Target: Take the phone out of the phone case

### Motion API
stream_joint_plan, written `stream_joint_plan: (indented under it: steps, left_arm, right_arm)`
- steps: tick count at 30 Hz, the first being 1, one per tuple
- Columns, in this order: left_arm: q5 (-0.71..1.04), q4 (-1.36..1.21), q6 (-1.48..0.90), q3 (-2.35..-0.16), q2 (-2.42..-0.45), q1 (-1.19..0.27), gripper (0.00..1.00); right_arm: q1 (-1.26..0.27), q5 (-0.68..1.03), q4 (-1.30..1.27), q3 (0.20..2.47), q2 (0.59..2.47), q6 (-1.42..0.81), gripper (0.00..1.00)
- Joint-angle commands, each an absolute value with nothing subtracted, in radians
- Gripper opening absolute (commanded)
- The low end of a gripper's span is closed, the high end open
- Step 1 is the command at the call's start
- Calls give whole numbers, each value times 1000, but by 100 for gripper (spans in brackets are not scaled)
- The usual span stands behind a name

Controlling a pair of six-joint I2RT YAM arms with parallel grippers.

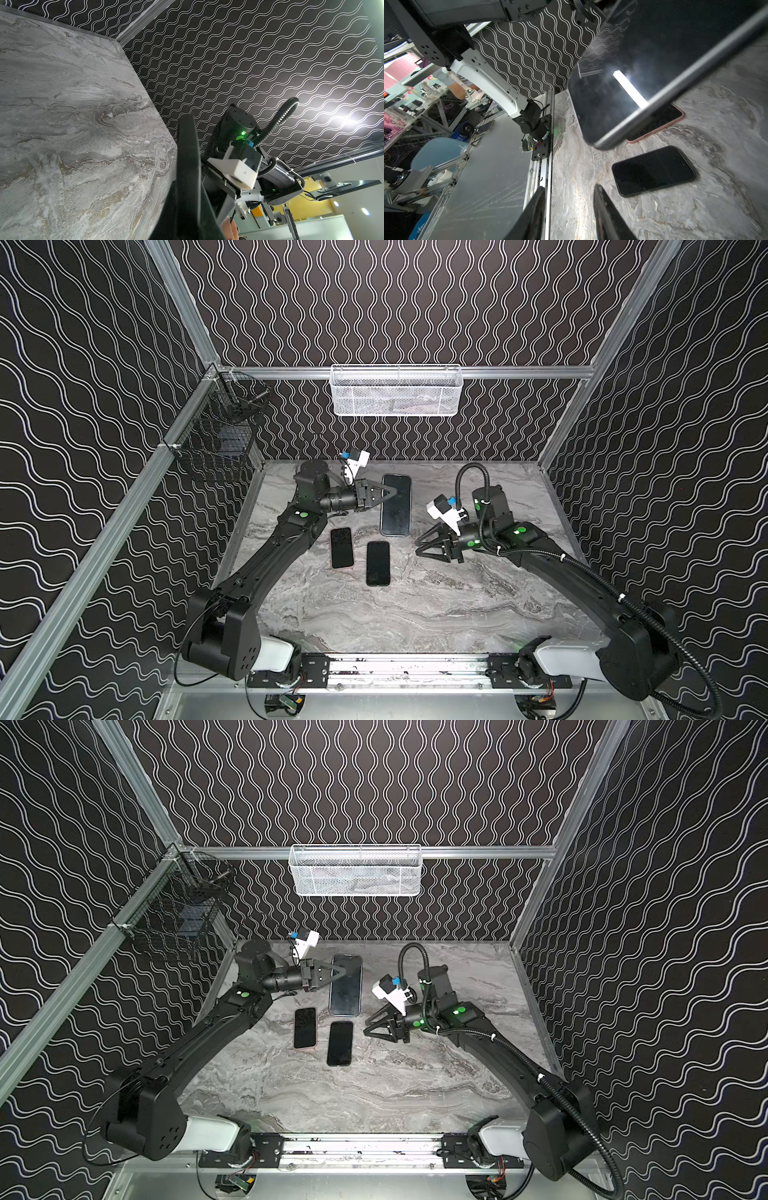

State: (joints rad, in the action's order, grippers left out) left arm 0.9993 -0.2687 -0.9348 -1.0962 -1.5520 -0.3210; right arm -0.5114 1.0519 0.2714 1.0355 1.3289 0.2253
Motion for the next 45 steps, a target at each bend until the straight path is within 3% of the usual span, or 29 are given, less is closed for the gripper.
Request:
stream_joint_plan:
  steps: [1, 15, 45]
  left_arm:
    - [1009, -336, -941, -1094, -1541, -319, 0]
    - [1026, -349, -931, -1073, -1512, -326, 0]
    - [1042, -637, -1140, -996, -1502, -370, 0]
  right_arm:
    - [-532, 1051, 300, 1060, 1352, 269, 41]
    - [-546, 1101, 342, 1141, 1414, 308, 39]
    - [-545, 1124, 315, 1170, 1484, 309, 33]
